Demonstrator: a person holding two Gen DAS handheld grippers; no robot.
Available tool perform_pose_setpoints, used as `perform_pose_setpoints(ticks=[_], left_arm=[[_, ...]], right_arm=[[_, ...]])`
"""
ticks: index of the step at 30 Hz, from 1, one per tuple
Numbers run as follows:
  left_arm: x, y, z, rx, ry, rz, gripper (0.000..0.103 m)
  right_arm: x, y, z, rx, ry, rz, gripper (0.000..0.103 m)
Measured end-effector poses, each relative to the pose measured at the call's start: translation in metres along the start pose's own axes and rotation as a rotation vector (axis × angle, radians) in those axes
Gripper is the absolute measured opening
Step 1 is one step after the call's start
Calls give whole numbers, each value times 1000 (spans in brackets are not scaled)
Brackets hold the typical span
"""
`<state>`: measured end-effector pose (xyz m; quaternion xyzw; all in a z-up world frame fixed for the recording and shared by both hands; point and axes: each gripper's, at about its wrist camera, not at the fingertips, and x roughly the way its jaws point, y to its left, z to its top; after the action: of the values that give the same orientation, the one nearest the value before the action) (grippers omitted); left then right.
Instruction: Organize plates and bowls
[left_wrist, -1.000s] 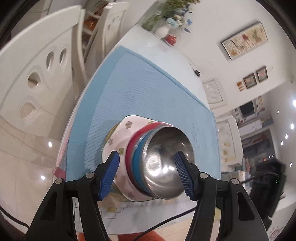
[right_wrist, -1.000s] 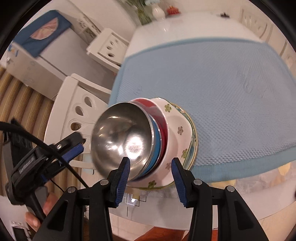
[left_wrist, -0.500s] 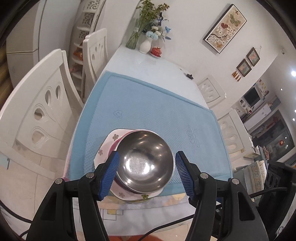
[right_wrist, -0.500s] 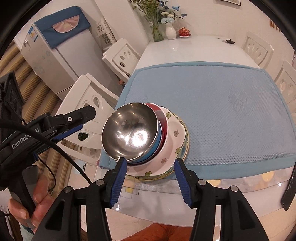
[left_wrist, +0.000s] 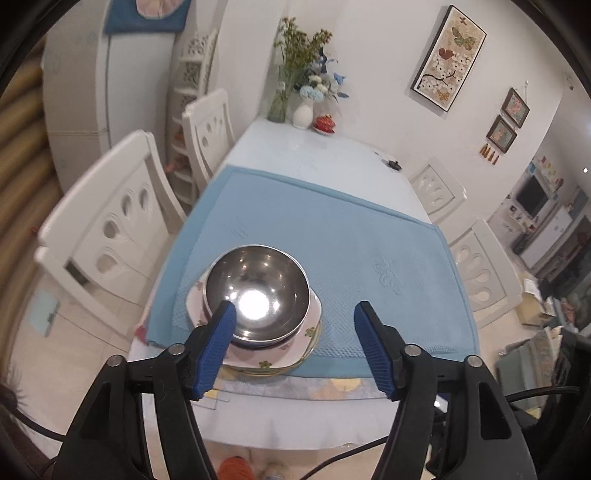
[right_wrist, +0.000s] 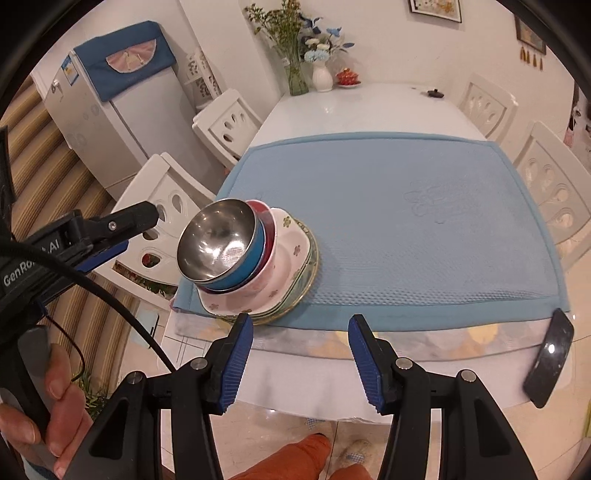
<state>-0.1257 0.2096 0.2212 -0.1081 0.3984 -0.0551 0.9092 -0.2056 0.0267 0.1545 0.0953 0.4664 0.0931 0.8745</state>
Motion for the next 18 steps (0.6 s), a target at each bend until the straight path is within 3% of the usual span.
perform_pose_setpoints(ticks=[8, 14, 15, 16, 18], left_arm=[[-49, -34, -15, 59, -138, 147, 76], [-77, -53, -22, 89, -215, 229, 82], [-81, -56, -23, 91, -234, 245, 89], [-83, -57, -24, 94, -241, 254, 91], [-87, -62, -24, 117, -266, 282, 101]], right_arm=[[-43, -13, -13, -22, -76, -30, 53], [-75, -17, -5, -84, -166, -114, 53], [-79, -17, -2, -86, -182, -124, 54], [-83, -17, 2, -81, -198, -139, 56], [-87, -17, 8, -51, -220, -192, 72]])
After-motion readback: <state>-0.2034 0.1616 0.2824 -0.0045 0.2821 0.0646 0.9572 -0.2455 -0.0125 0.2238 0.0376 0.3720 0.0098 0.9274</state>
